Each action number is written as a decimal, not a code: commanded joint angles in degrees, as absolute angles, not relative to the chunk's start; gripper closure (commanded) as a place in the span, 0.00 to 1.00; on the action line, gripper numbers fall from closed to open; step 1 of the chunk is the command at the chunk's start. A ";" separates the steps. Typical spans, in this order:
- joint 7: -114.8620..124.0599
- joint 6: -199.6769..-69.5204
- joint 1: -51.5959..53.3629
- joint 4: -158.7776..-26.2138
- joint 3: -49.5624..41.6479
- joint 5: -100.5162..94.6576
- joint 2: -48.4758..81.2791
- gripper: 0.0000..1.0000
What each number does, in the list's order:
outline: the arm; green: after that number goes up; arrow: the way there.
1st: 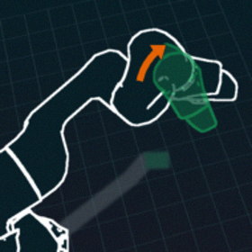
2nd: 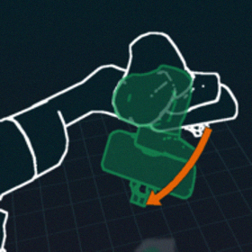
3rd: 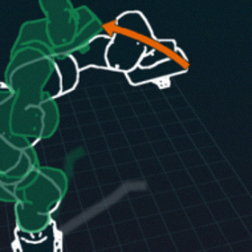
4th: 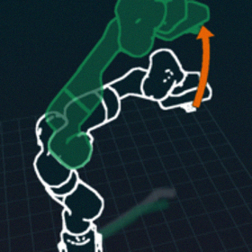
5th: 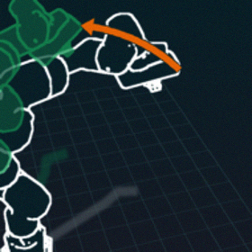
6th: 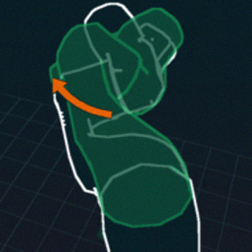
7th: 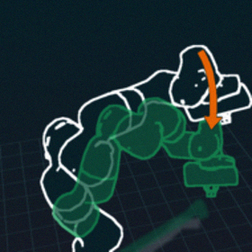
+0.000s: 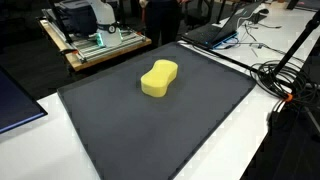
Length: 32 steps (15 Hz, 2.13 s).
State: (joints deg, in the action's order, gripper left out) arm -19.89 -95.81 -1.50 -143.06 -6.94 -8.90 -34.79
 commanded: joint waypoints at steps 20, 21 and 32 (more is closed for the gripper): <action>-22.13 -99.23 7.90 -136.84 -5.58 11.27 -35.47 0.00; -22.32 -99.30 8.93 -136.29 -4.99 13.02 -35.67 0.00; -32.05 -101.22 13.05 -135.19 -5.50 22.90 -38.72 0.06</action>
State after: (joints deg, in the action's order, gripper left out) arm -28.39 -100.59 12.60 -134.23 -3.71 20.55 -37.11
